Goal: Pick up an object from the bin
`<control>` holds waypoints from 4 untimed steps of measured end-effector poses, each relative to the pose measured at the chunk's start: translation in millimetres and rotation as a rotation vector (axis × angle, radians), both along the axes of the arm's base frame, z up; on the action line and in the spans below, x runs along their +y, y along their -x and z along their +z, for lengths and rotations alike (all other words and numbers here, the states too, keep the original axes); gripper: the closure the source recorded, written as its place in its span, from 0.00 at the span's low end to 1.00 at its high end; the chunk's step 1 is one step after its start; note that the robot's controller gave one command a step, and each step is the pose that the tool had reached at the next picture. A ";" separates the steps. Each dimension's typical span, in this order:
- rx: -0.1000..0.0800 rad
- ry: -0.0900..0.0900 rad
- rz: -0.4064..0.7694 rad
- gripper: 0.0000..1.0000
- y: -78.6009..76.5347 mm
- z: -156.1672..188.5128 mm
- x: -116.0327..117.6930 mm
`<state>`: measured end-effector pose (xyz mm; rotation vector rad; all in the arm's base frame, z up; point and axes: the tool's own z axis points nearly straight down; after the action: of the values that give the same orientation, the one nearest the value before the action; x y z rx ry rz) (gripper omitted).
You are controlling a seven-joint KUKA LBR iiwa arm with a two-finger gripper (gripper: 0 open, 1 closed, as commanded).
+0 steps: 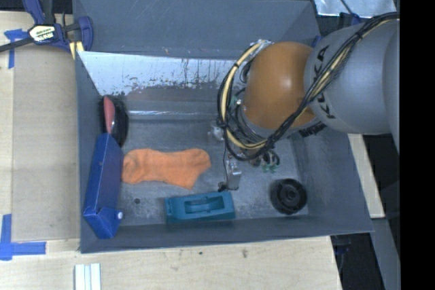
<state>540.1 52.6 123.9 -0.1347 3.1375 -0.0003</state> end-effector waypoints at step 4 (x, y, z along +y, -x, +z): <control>-0.004 0.006 0.189 0.00 0.1 -19.3 -18.0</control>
Offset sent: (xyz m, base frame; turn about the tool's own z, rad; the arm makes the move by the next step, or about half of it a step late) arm 0.0136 0.0634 -0.0539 -0.1376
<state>540.0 34.6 104.6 -0.4291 3.1068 -0.0103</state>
